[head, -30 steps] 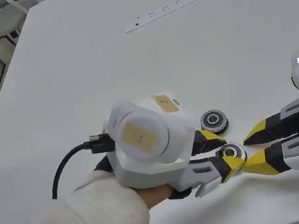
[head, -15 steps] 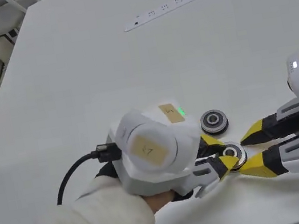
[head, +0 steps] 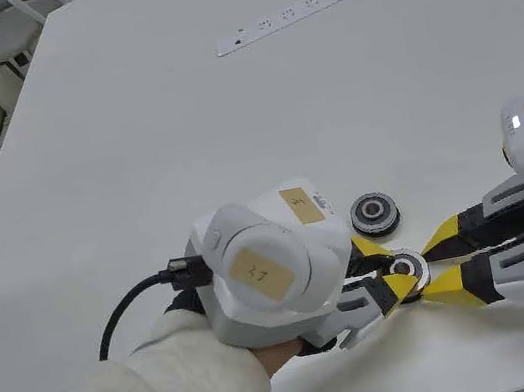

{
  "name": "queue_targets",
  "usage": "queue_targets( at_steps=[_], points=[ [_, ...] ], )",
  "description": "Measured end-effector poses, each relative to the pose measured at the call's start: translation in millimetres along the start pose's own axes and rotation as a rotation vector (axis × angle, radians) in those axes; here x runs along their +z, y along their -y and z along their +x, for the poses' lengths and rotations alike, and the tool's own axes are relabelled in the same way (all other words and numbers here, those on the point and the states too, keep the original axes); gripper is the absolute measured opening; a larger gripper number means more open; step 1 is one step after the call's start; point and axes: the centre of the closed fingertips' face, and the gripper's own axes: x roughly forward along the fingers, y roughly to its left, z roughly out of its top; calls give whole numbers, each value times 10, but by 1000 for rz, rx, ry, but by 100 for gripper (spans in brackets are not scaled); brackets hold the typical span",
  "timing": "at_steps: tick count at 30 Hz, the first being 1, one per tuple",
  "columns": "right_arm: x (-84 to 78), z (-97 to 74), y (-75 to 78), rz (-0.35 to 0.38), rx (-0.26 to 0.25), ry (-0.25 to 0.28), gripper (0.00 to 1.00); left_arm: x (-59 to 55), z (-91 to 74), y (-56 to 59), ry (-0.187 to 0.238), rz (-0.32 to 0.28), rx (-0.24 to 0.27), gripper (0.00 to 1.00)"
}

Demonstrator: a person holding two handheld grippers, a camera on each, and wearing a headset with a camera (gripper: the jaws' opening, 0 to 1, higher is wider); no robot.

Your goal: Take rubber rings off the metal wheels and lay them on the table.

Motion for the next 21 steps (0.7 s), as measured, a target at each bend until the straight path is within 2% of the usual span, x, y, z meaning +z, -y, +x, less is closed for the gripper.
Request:
queue_targets(
  at_steps=[6,21],
  points=[
    [22,-20,23,-22,-2,5,18,-3,8,-4,1,-2,1,14],
    [-13,-44,42,18,-6,14,14,-10,12,-7,7,-3,-4,14]
  ],
)
